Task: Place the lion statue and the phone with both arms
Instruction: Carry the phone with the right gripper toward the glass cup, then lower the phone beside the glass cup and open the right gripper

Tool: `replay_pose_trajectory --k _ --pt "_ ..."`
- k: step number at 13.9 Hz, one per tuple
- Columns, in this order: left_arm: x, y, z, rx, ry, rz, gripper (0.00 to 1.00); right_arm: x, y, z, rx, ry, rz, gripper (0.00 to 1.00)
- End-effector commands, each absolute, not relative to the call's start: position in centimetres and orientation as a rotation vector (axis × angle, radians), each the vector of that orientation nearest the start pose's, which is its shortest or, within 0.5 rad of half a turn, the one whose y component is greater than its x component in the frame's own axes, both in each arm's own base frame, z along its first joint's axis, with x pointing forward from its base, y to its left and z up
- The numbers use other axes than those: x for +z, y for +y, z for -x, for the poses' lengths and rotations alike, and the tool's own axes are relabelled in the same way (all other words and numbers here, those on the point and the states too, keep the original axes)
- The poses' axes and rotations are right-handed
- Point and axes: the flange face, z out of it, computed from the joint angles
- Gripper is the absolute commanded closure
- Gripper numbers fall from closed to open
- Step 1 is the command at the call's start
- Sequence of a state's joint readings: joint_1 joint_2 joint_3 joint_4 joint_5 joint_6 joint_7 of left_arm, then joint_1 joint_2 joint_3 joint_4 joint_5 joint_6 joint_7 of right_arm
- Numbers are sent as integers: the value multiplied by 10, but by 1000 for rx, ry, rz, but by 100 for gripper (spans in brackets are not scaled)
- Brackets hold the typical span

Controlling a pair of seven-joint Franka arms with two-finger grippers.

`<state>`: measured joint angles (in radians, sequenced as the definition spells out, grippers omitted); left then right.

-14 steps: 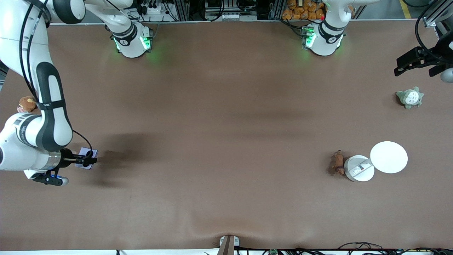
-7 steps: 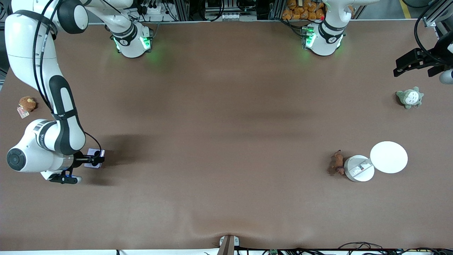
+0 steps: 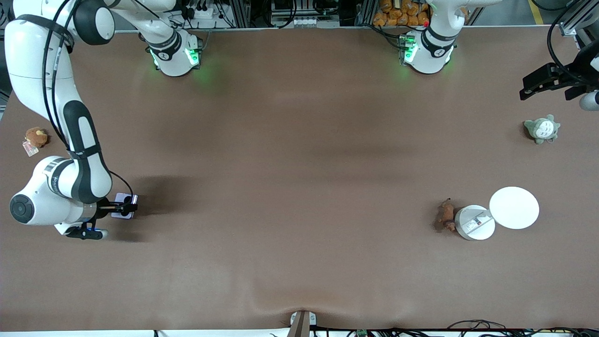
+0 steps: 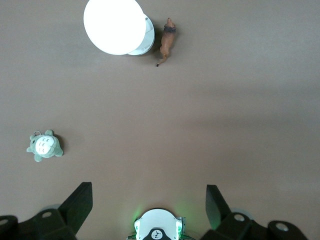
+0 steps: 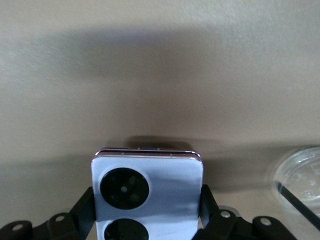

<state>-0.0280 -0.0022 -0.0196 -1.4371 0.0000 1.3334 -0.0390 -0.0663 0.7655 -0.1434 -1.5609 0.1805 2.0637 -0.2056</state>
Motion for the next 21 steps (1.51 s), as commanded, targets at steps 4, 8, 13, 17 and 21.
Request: replay_pose_trajectory --k 4,8,13,17,21 --pt "675 -25 -522 136 -2 3142 0 173 -115 -660 365 102 3009 0" --pt "674 -26 -524 121 -2 3144 0 209 -104 -684 279 54 3029 0" --pt "677 -26 -523 110 -3 3150 0 309 -74 -714 337 -61 3004 0" --pt "678 -24 -523 105 -8 3152 0 422 -59 -722 266 -128 3009 0" --pt "678 -24 -522 112 0 3151 0 553 18 -677 232 -358 3251 0"
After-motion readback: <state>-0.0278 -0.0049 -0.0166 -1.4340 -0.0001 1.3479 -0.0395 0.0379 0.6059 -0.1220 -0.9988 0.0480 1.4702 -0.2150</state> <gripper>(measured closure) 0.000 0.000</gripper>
